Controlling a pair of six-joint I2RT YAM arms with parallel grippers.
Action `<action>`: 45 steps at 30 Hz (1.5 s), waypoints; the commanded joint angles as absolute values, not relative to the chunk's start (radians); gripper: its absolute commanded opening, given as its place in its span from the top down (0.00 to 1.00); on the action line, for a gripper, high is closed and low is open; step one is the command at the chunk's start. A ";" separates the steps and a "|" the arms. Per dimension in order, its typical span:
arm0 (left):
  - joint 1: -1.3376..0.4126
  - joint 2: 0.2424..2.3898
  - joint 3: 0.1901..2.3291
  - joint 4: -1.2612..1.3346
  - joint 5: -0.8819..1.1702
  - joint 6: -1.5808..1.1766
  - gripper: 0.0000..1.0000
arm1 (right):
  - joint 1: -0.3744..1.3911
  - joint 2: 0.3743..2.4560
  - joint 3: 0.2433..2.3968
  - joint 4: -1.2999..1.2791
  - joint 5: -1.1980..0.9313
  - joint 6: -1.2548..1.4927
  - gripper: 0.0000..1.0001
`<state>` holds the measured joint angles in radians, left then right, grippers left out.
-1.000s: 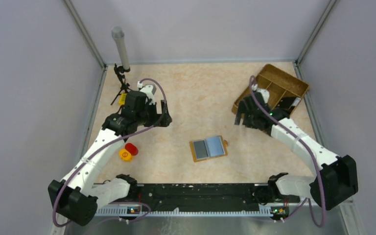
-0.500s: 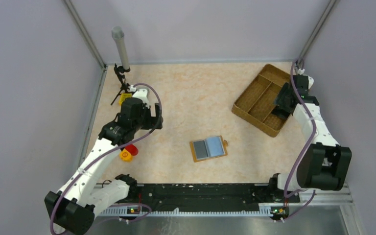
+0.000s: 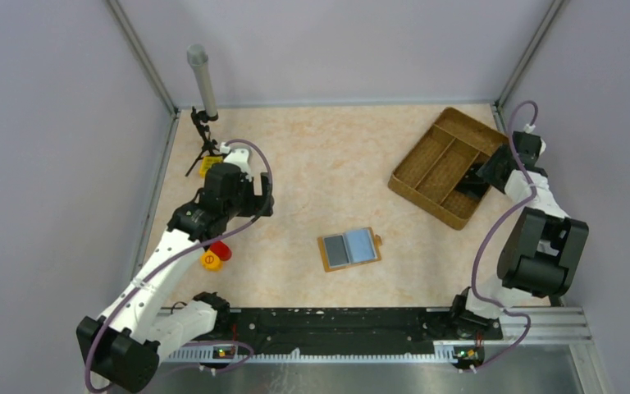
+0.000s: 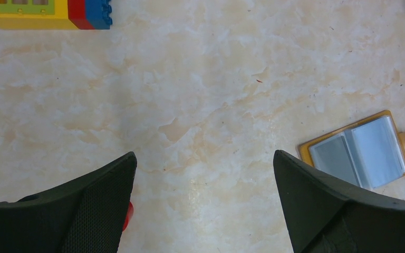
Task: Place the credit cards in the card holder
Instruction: Pick up the credit card from the storage box.
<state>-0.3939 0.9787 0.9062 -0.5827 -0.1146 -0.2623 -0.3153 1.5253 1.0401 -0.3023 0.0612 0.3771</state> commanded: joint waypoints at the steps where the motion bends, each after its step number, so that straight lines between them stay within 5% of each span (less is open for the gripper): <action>1: -0.391 0.984 0.901 -0.541 -0.121 -0.250 0.01 | -0.345 1.577 1.054 -0.229 0.006 0.375 0.55; 11: -0.389 0.995 0.900 -0.542 -0.120 -0.250 0.01 | -0.365 1.668 1.072 -0.175 -0.053 0.371 0.61; 18: -0.388 1.003 0.900 -0.541 -0.120 -0.250 0.01 | -0.367 1.694 1.073 -0.159 -0.071 0.376 0.76; 45: -0.387 0.997 0.899 -0.542 -0.104 -0.255 0.01 | -0.367 1.503 1.067 -0.175 -0.031 0.376 1.00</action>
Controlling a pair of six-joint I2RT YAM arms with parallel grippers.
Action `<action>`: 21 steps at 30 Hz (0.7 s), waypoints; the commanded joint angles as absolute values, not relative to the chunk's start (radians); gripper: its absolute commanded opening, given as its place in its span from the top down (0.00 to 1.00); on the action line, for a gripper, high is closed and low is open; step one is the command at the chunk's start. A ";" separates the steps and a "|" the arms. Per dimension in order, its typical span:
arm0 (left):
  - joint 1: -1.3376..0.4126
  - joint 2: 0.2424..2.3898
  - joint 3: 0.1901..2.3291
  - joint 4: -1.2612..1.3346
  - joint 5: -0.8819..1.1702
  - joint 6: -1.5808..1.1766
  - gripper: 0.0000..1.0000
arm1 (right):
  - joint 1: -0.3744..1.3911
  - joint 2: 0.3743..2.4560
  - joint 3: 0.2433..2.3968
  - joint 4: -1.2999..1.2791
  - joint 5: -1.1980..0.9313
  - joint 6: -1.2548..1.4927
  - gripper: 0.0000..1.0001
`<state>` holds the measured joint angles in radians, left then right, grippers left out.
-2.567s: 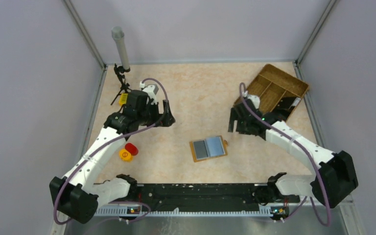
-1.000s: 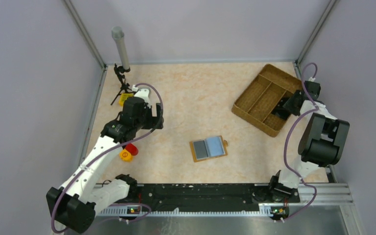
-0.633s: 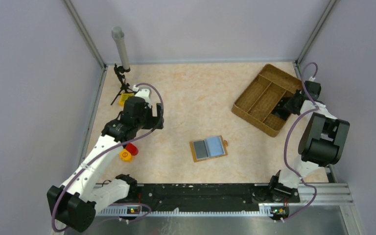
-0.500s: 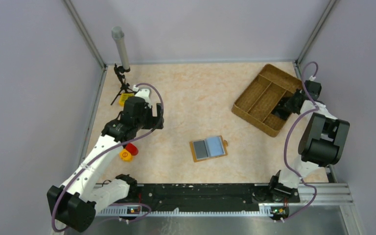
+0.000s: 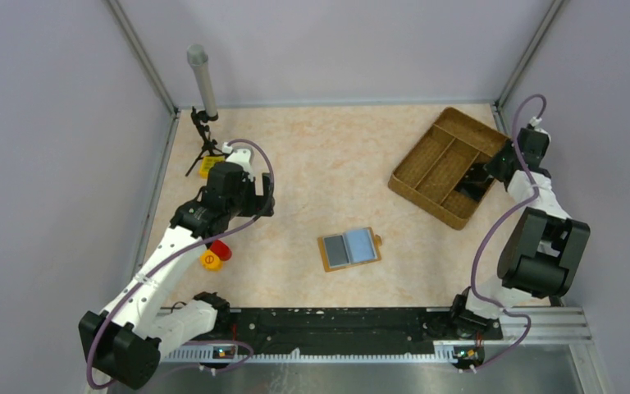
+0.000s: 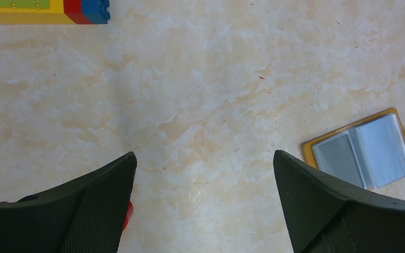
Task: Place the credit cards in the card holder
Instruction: Pick up the credit card from the storage box.
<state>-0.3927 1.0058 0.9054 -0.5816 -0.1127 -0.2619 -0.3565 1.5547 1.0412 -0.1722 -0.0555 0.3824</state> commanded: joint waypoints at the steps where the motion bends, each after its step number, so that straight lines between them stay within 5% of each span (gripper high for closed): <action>1: -0.387 0.995 0.899 -0.542 -0.104 -0.255 0.01 | -0.367 1.493 1.068 -0.179 -0.031 0.375 1.00; 5: -0.387 0.990 0.899 -0.542 -0.099 -0.256 0.01 | -0.367 1.466 1.065 -0.187 -0.027 0.363 1.00; 12: -0.388 0.986 0.896 -0.540 -0.083 -0.258 0.01 | -0.367 1.514 1.007 -0.182 0.016 0.368 0.78; 21: -0.387 0.989 0.896 -0.539 -0.083 -0.258 0.01 | -0.372 1.590 1.017 -0.161 0.014 0.360 0.73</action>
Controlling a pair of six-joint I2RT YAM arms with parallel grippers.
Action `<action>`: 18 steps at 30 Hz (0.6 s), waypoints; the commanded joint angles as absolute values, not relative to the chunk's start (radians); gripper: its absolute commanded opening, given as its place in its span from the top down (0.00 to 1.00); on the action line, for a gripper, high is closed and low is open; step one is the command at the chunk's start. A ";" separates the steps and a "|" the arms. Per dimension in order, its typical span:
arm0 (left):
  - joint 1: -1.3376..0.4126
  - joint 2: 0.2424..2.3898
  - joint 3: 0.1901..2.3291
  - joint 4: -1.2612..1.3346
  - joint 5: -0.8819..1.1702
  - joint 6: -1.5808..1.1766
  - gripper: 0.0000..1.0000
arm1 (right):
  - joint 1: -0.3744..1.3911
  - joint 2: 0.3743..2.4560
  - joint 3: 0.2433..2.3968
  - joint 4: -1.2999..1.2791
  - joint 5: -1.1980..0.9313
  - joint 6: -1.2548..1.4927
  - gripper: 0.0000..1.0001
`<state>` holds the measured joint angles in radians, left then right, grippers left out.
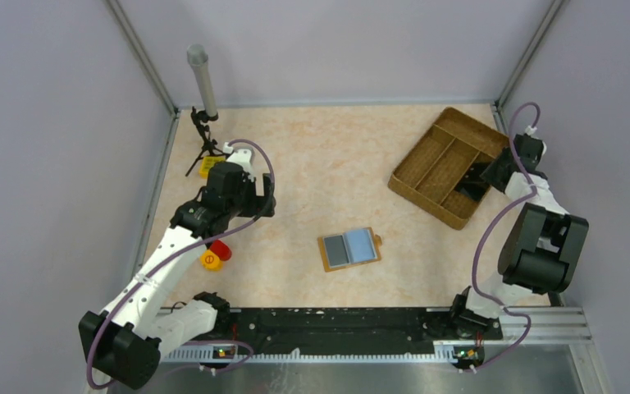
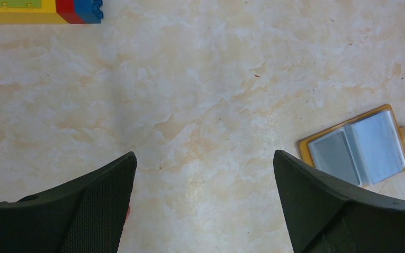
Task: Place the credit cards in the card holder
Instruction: Pick up the credit card from the storage box.
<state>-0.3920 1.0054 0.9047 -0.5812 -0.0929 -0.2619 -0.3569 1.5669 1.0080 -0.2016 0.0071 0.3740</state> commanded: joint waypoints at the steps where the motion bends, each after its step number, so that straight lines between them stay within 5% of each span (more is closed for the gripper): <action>1: -0.387 0.989 0.896 -0.538 -0.081 -0.258 0.01 | -0.374 1.595 1.016 -0.160 0.015 0.359 0.73; 11: -0.387 0.992 0.894 -0.538 -0.084 -0.258 0.01 | -0.374 1.660 1.038 -0.137 -0.032 0.359 0.74; 18: -0.388 0.997 0.895 -0.538 -0.087 -0.258 0.01 | -0.375 1.657 1.044 -0.120 -0.064 0.361 0.85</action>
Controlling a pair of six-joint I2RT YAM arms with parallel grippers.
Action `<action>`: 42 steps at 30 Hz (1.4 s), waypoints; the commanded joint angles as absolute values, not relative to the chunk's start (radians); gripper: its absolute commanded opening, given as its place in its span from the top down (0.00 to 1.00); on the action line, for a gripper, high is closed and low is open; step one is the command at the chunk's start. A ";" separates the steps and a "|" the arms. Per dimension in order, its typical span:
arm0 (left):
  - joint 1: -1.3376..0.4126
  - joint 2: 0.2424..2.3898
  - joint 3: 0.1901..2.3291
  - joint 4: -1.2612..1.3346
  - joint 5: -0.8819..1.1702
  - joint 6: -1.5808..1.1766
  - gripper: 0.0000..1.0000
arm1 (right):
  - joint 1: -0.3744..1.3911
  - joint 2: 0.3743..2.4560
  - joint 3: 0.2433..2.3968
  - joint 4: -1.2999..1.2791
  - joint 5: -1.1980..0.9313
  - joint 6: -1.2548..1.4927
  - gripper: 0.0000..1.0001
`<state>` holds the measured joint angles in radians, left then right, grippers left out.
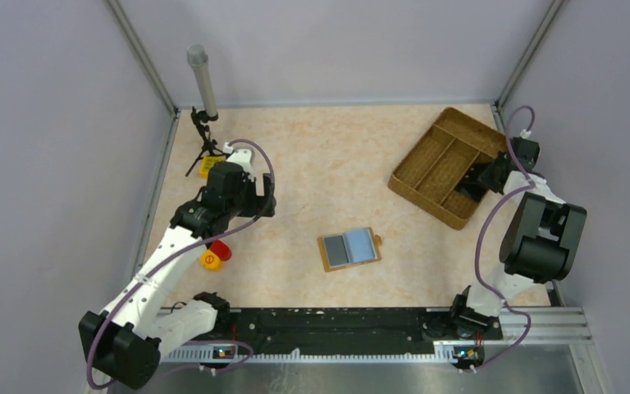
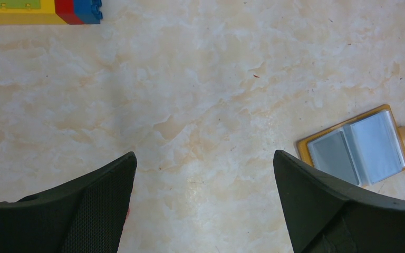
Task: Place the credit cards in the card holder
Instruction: Pick up the credit card from the storage box.
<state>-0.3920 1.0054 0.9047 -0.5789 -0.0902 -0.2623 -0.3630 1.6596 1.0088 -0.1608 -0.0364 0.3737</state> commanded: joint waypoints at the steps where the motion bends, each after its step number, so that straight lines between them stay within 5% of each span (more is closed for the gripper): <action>1: -0.387 0.997 0.895 -0.538 -0.087 -0.257 0.01 | -0.375 1.655 1.044 -0.120 -0.068 0.361 0.87; 7: -0.387 0.996 0.894 -0.538 -0.090 -0.258 0.01 | -0.375 1.627 1.035 -0.111 -0.068 0.365 1.00; 25: -0.387 0.974 0.897 -0.534 -0.010 -0.238 0.01 | -0.360 1.245 1.022 -0.196 -0.144 0.381 1.00; 33: -0.390 0.962 0.877 -0.453 0.360 -0.220 0.02 | -0.155 1.150 1.061 -0.399 -0.516 0.325 1.00; 42: -0.450 0.984 0.816 -0.200 0.751 -0.398 0.05 | 0.285 1.137 1.004 -0.389 -0.773 0.282 1.00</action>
